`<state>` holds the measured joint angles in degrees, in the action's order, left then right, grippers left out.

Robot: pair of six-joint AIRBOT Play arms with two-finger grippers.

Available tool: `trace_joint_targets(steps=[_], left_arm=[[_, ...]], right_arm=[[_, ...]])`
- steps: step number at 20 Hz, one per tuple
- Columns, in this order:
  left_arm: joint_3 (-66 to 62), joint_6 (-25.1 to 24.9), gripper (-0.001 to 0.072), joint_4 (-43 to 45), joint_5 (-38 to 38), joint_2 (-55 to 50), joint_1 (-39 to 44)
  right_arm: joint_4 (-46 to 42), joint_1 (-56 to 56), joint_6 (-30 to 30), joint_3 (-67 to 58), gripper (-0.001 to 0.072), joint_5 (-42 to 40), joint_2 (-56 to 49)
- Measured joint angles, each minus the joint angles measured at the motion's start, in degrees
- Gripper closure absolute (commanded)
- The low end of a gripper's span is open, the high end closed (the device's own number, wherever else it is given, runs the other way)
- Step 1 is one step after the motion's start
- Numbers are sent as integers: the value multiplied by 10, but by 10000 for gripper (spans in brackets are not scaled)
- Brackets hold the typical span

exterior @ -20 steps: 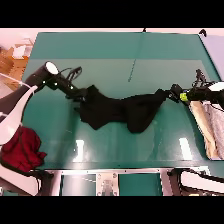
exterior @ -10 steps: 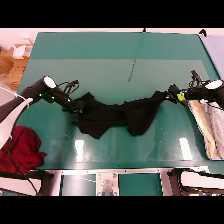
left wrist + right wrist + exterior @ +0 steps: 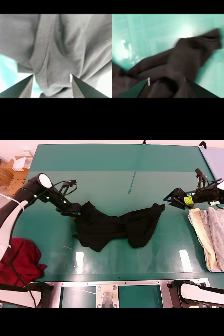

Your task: Fold the shirts.

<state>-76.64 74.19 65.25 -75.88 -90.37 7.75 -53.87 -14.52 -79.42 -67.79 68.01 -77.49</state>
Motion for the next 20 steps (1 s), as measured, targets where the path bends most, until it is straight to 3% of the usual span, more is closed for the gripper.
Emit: trace_joint_targets(steps=[1, 11, 12, 14, 15, 16, 20], left_arm=[[-6, 2, 170, 7, -7, -1, 0], [39, 9, 170, 27, 0, -8, 0], [47, 9, 170, 28, 1, -8, 0], [56, 9, 170, 26, 6, -8, 0], [59, 9, 170, 20, 9, -8, 0], [61, 9, 171, 14, 11, -8, 0], [65, 9, 171, -13, 16, -8, 0]], right_arm=[[-2, 18, 1, 3, 160, 9, 5], [-3, 283, 4, 97, 161, -54, -40], [-3, 298, 4, 98, 186, -58, -47], [-4, 318, 3, 100, 383, -68, -61], [-4, 325, 0, 100, 585, -75, -67], [-7, 327, -6, 98, 694, -83, -71], [-19, 325, -23, 70, 698, -98, -70]])
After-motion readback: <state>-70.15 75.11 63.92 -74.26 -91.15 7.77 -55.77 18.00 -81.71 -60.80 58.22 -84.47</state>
